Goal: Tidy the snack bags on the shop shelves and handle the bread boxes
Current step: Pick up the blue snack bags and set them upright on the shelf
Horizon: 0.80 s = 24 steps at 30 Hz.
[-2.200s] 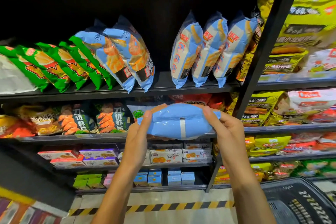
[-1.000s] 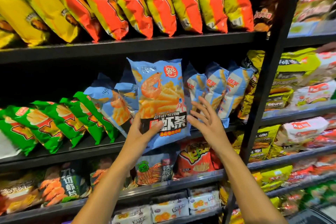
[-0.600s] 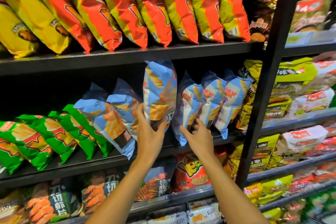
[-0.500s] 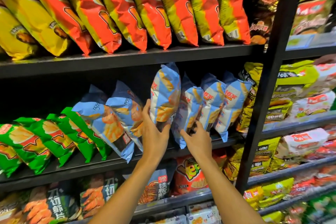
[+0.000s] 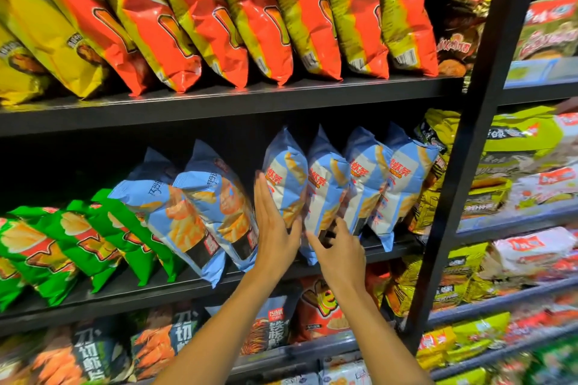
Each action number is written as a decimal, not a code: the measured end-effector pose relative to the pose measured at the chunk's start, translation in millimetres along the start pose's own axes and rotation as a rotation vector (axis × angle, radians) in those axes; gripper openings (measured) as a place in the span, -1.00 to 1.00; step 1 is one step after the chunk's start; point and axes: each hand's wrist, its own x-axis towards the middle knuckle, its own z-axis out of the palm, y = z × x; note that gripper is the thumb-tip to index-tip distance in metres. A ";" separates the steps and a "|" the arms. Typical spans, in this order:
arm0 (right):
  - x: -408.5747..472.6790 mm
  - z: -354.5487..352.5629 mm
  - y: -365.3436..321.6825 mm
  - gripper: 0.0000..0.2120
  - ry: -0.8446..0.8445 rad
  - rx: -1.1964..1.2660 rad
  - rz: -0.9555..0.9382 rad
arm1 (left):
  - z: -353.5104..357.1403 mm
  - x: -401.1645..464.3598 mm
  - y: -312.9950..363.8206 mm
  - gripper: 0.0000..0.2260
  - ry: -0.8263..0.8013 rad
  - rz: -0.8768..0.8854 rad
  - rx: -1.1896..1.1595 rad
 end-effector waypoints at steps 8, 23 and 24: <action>-1.4 1.2 -1.7 -0.22 0.002 0.081 0.010 | 13.6 -2.0 -24.4 -0.14 -0.117 0.001 0.186; -40.6 -36.2 -16.7 -0.53 0.146 0.516 -0.165 | -123.7 -1.3 22.6 -0.31 0.059 0.406 0.413; -43.7 -37.4 -29.0 -0.55 0.158 0.547 -0.230 | -143.0 -2.4 18.0 -0.36 0.086 0.429 0.480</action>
